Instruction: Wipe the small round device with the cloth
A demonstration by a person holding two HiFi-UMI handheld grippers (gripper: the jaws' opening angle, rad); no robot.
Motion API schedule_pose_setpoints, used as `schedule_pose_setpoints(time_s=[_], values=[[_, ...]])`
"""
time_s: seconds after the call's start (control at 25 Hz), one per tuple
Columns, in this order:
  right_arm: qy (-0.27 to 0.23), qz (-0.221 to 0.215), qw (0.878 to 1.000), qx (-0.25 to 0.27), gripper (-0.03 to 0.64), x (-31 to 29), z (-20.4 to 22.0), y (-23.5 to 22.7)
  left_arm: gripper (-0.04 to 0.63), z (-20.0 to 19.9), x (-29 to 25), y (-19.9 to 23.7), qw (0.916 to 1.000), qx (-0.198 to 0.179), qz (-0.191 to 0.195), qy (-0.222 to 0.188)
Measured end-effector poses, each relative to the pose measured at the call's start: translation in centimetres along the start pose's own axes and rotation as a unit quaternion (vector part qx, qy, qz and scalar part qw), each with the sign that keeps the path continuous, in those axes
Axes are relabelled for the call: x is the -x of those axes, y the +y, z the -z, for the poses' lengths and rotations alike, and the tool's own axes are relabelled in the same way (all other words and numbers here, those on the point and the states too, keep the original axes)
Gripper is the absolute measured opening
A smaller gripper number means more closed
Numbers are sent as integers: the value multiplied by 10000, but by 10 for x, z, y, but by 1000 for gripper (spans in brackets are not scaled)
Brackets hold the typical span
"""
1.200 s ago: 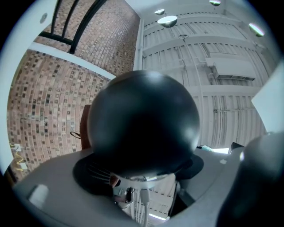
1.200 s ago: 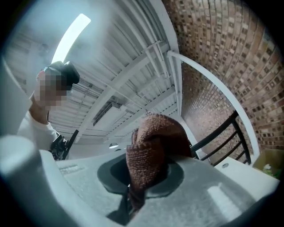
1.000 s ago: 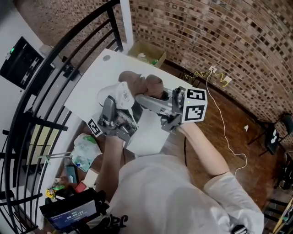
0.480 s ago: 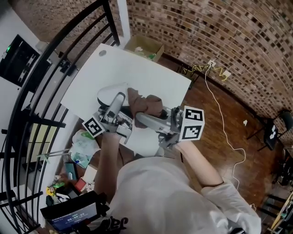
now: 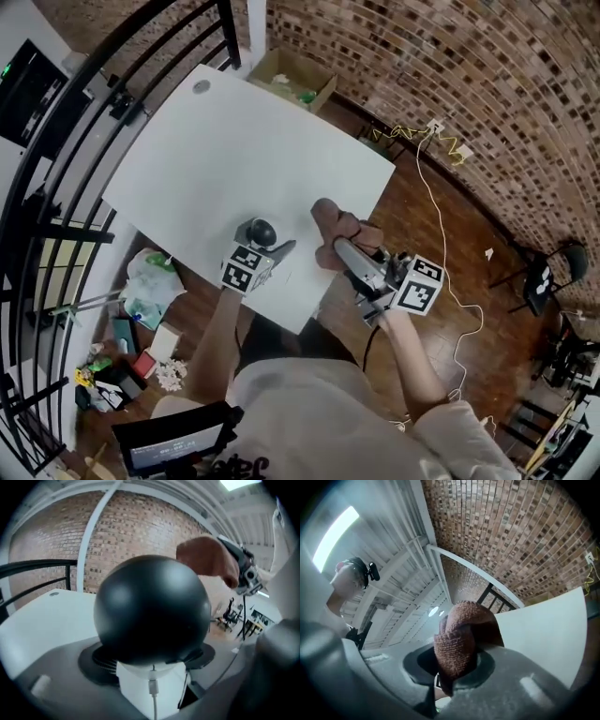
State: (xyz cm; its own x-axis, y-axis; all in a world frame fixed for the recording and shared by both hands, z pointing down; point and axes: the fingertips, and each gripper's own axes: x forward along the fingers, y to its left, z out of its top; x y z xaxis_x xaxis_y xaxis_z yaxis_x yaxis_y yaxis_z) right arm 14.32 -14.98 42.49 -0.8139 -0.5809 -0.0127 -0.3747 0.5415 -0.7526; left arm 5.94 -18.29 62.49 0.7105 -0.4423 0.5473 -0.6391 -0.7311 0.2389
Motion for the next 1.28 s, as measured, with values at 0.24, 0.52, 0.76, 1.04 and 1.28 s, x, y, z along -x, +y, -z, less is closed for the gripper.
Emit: schedule_pose_setpoints(time_s=[0.24, 0.52, 0.76, 1.04, 1.28], values=[[240, 567, 9979, -194, 25, 18, 37, -34, 400, 71, -53, -5, 9898, -1098, 112, 902], [348, 802, 9957, -295, 25, 37, 47, -59, 409, 75, -64, -11, 9865, -1420, -66, 812], [1239, 546, 9907, 92, 25, 21, 34, -86, 446, 53, -33, -12, 9980, -470, -389, 178], [3718, -473, 9123, 1651, 26, -78, 36, -116, 395, -5, 27, -26, 9882, 170, -1214, -914], [6169, -2063, 7536, 945, 26, -159, 107, -99, 394, -47, 26, -58, 9839, 262, -1013, -1446]])
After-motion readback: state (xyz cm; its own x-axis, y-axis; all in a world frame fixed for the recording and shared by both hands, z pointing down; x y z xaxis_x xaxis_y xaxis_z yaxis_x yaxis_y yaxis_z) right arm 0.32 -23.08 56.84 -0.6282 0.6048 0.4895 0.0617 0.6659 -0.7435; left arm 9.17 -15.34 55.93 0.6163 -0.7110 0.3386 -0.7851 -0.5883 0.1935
